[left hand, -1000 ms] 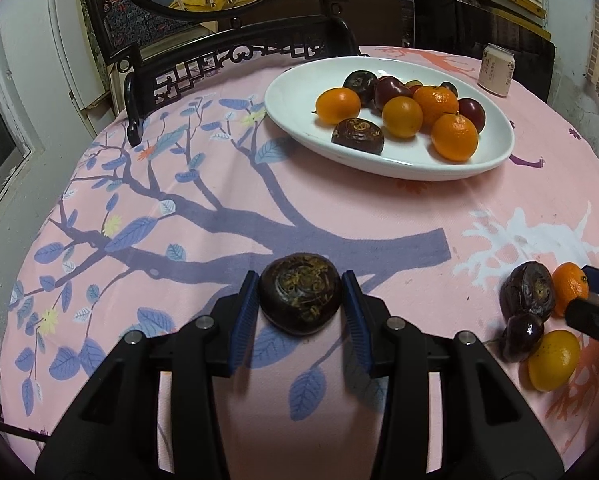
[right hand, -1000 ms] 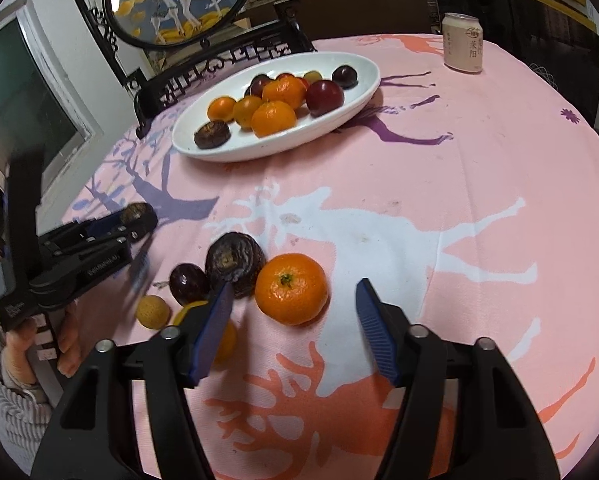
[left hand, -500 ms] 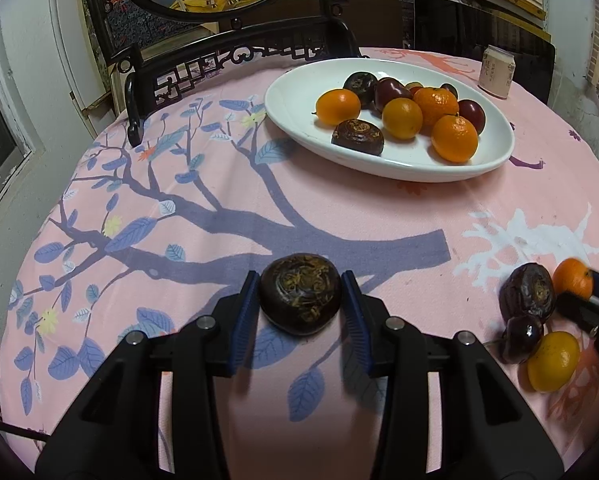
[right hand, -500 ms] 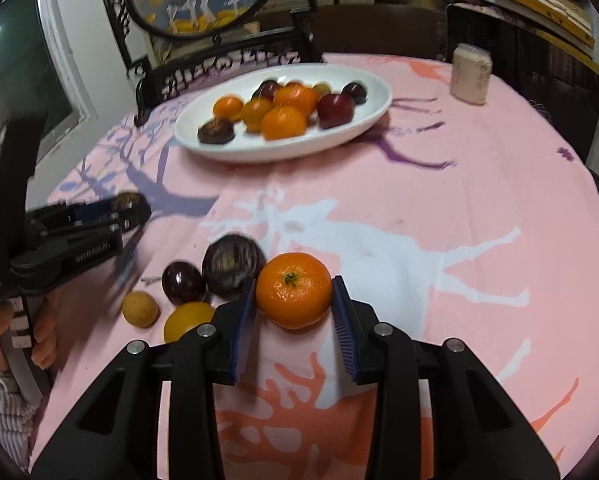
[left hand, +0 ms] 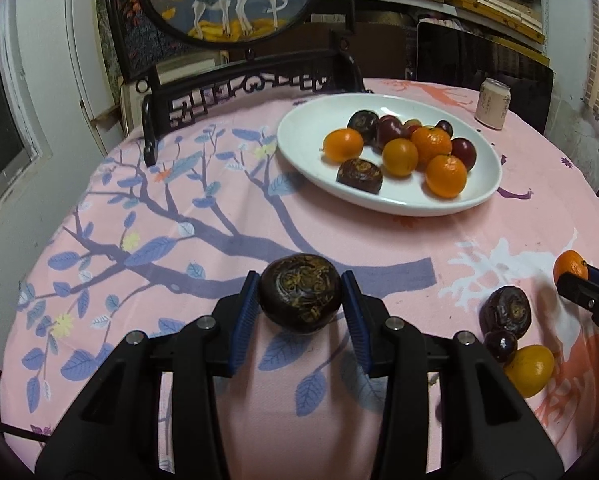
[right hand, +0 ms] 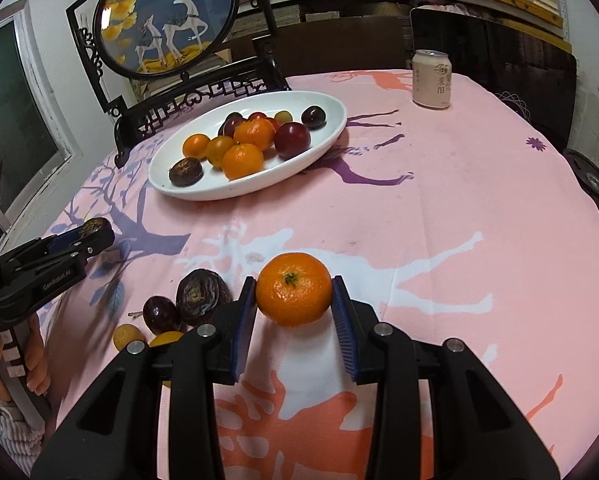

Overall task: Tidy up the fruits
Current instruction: 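Carry the orange and brown fruit over the plate and open both tools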

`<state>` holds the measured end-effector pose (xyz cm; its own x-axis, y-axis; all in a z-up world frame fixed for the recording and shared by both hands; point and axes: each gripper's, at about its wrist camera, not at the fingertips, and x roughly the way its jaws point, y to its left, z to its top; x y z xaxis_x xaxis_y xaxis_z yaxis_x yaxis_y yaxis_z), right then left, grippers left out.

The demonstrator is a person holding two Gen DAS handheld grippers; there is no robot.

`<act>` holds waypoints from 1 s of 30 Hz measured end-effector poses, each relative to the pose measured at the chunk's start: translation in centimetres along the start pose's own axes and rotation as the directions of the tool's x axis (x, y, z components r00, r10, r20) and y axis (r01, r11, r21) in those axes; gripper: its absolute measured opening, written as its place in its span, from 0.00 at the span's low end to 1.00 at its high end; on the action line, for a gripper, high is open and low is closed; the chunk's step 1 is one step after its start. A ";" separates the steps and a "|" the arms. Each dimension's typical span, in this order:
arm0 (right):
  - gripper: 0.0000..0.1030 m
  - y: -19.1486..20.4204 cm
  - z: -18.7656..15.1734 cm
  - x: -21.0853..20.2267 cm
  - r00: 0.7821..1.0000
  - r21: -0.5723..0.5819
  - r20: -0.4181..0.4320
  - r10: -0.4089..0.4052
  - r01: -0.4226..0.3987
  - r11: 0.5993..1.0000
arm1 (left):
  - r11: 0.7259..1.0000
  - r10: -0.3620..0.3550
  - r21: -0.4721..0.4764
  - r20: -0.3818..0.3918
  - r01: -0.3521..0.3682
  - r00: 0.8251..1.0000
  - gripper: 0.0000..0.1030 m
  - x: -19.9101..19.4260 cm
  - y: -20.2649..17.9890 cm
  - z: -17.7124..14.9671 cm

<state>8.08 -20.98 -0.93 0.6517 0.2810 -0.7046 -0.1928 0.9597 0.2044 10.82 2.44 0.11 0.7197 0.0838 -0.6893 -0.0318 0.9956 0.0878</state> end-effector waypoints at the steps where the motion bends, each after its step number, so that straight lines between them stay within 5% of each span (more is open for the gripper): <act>1: 0.36 0.1 0.0 -0.2 1.000 -0.002 0.009 0.001 -0.001 1.000 | 1.000 -0.002 0.003 0.007 0.002 1.000 0.41 -0.2 -0.1 0.0; 22: 0.36 0.1 0.3 -1.4 0.997 -0.010 0.063 -0.046 0.047 0.999 | 1.000 -0.004 0.009 -0.005 0.004 1.000 0.41 0.3 -0.5 -0.1; 30: 0.36 0.5 3.9 -1.0 0.996 -0.019 0.076 -0.047 0.048 0.999 | 0.999 -0.033 -0.040 0.008 0.033 0.999 0.41 0.4 -0.3 4.1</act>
<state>10.18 -20.77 2.55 0.7137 0.2353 -0.6598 -0.1749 0.9719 0.1574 14.02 2.00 2.76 0.7258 0.0510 -0.6860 -0.0360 0.9987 0.0362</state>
